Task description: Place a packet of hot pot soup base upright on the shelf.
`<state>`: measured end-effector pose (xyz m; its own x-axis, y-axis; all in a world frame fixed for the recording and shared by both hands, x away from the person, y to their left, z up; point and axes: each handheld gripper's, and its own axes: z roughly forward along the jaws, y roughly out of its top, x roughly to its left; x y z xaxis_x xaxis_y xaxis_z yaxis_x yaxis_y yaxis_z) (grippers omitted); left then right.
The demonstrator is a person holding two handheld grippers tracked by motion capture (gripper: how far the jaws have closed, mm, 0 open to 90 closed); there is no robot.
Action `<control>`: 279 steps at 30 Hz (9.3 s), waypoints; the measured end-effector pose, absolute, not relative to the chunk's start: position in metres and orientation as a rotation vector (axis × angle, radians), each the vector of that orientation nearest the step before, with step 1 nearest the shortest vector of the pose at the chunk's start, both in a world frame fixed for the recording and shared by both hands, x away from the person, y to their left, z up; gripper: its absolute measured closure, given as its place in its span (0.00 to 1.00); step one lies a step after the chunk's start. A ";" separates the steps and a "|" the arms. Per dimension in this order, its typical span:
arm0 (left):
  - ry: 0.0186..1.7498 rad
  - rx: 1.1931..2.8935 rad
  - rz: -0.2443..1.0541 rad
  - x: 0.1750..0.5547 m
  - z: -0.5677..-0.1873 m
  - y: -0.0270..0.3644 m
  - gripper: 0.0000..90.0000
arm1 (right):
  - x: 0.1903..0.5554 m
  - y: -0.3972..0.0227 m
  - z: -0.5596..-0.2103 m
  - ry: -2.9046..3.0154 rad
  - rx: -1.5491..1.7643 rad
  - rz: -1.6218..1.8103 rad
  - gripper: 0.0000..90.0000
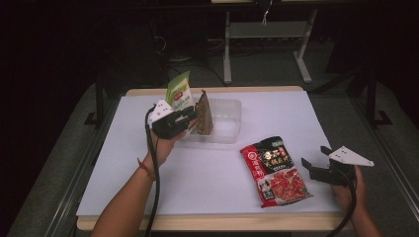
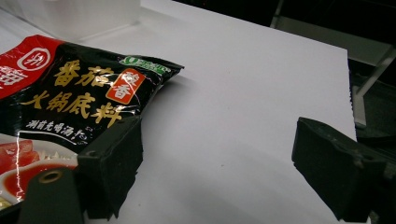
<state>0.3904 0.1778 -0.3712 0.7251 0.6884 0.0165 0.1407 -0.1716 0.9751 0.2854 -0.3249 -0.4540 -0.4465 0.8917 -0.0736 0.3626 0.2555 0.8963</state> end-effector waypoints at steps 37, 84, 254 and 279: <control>0.519 1.981 0.180 0.348 -0.421 0.139 0.42 | 0.268 -0.295 -0.441 2.367 1.264 1.199 0.18; 0.693 2.072 -0.198 0.359 -0.460 0.040 0.13 | 0.287 -0.246 -0.455 2.426 1.332 1.213 0.25; 0.624 1.486 0.548 0.412 -0.275 0.100 1.00 | 0.287 -0.274 -0.455 2.043 1.083 1.242 0.26; 0.712 1.470 0.637 0.457 -0.305 0.056 1.00 | 0.286 -0.274 -0.454 2.047 1.076 1.246 0.26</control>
